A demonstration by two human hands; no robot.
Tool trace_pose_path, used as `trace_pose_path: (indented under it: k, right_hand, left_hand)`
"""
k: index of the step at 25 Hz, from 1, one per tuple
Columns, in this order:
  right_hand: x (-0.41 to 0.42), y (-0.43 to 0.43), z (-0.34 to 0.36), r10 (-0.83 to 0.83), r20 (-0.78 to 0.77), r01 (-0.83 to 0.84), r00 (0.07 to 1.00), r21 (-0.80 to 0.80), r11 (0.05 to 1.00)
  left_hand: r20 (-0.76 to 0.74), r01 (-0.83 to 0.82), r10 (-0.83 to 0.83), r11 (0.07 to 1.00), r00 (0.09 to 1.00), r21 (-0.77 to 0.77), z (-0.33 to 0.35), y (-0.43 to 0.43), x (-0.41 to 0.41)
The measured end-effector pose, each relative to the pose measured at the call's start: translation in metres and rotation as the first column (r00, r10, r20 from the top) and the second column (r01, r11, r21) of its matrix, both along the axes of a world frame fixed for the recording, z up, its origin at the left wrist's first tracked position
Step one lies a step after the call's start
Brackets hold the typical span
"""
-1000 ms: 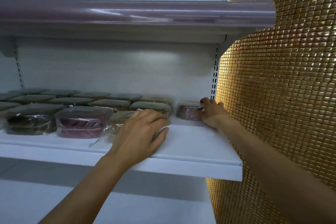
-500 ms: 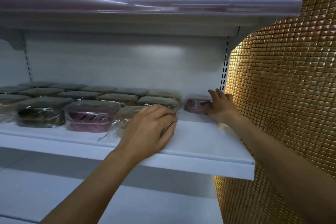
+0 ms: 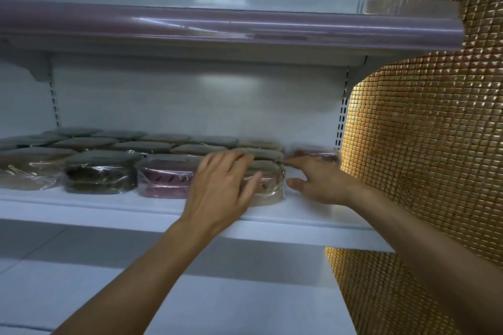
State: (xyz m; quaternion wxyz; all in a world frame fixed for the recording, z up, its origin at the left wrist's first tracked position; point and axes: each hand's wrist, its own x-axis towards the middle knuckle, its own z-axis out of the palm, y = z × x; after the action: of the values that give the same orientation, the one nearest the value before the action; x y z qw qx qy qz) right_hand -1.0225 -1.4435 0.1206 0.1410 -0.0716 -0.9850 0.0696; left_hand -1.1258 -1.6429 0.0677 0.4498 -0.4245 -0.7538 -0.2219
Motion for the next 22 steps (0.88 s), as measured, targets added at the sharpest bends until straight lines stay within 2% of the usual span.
trace_pose_path:
  k: [5, 8, 11, 18, 22]
  right_hand:
    - [0.001, -0.058, 0.018, 0.025, -0.078, -0.027, 0.997, -0.031, 0.999]
    - [-0.013, -0.085, 0.023, 0.013, -0.125, -0.014, 0.992, -0.011, 1.000]
    - [-0.036, -0.110, 0.015, 0.088, -0.127, -0.087, 0.988, 0.015, 0.996]
    - [-0.063, -0.155, 0.009, 0.130, -0.018, -0.128, 0.991, 0.082, 0.988]
    - [-0.079, -0.161, 0.002, 0.090, 0.065, -0.102, 0.994, 0.206, 0.973]
  left_hand:
    - [0.174, -0.063, 0.077, 0.994, 0.982, -0.086, 0.025, -0.058, -0.033]
    - [0.248, -0.096, 0.162, 0.962, 0.955, -0.256, 0.033, -0.092, -0.061]
    - [0.340, -0.066, 0.241, 0.889, 0.909, -0.453, 0.030, -0.111, -0.080]
    - [0.337, -0.024, 0.270, 0.811, 0.902, -0.584, 0.038, -0.124, -0.100]
    - [0.392, 0.033, 0.258, 0.798, 0.883, -0.602, 0.049, -0.126, -0.101]
